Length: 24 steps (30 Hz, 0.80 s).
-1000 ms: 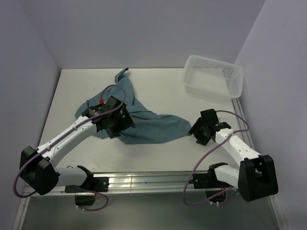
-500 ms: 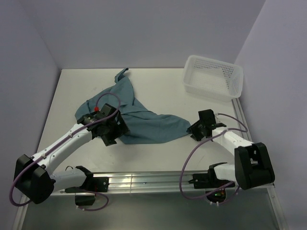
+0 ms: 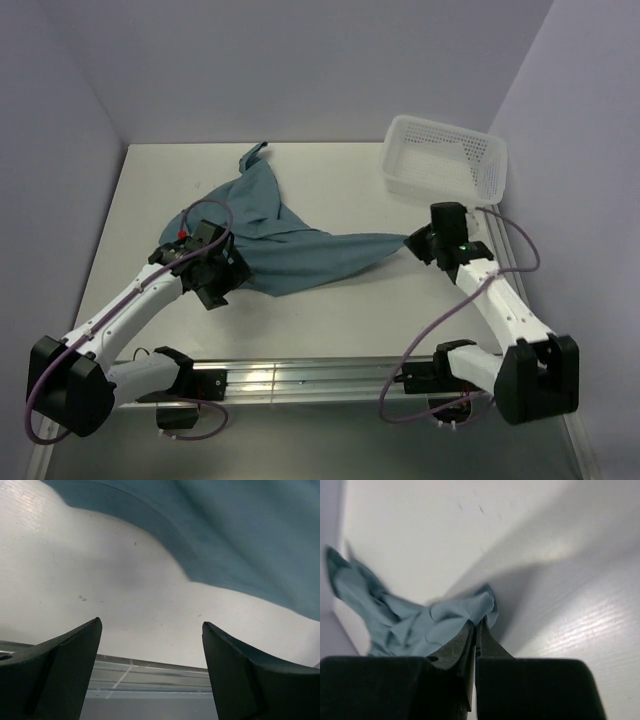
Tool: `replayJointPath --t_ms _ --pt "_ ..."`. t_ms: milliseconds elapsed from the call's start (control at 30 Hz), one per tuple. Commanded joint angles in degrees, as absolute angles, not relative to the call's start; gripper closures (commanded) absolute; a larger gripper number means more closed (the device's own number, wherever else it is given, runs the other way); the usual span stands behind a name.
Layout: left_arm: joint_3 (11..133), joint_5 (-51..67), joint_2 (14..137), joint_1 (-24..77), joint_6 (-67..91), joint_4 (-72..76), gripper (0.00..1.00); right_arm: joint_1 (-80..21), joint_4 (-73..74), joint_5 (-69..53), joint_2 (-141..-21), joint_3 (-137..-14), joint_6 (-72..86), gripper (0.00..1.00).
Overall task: Roll the t-shirts
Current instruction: Move the tshirt to the center of the board
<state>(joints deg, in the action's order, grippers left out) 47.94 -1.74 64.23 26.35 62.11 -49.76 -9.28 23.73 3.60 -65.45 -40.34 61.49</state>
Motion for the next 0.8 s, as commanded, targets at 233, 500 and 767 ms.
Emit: replayJointPath --t_ms 233,500,767 --pt "49.6 -2.5 67.4 30.8 62.0 -45.5 0.20 1.5 30.3 0.3 -55.8 -41.9 51.9 1.00" --pt "62.8 -6.9 68.5 44.1 54.3 -42.8 0.14 -18.0 32.3 -1.6 -53.3 -46.9 56.2 1.00" --pt "58.5 -2.2 70.1 44.3 62.7 -40.7 0.10 -45.3 22.9 -4.9 -53.6 -51.9 49.5 1.00"
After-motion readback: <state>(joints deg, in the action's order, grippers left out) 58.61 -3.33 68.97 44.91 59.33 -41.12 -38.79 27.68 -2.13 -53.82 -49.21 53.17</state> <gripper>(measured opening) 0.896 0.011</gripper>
